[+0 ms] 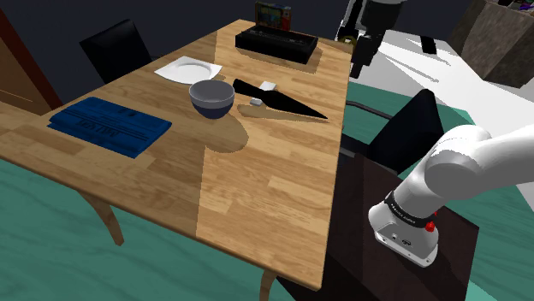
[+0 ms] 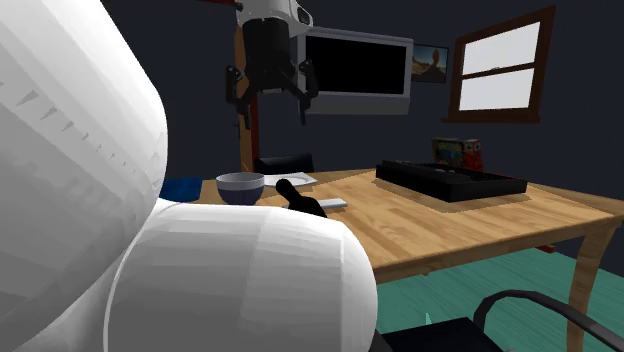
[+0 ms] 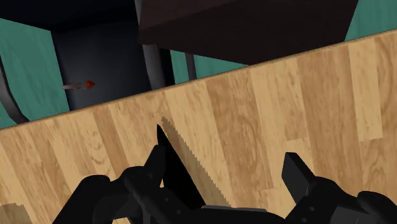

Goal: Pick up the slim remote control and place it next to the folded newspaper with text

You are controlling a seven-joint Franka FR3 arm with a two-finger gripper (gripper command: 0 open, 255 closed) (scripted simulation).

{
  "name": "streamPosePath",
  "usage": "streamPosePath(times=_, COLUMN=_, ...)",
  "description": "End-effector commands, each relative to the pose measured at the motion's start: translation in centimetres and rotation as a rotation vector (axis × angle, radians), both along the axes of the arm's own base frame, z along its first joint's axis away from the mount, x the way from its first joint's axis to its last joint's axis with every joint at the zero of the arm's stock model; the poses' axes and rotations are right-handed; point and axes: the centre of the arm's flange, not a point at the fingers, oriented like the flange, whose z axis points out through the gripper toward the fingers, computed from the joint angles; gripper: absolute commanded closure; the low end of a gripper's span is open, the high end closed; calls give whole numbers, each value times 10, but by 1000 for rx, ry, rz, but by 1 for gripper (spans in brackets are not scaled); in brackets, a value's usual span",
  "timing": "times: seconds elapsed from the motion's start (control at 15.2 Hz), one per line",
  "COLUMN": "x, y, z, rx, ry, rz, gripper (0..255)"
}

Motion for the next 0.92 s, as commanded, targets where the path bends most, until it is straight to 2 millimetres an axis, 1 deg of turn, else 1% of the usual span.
streamPosePath(times=0.0, x=0, y=0, z=0, rx=0, ry=0, rz=0, gripper=0)
streamPosePath(times=0.26, x=40, y=18, z=-27, rx=7, ry=-12, rz=-145, gripper=0)
streamPosePath(times=0.46, x=72, y=28, z=-48, rx=12, ry=-20, rz=-254, gripper=0)
streamPosePath(times=0.86, x=139, y=38, z=-87, rx=23, ry=-38, rz=-473, gripper=0)
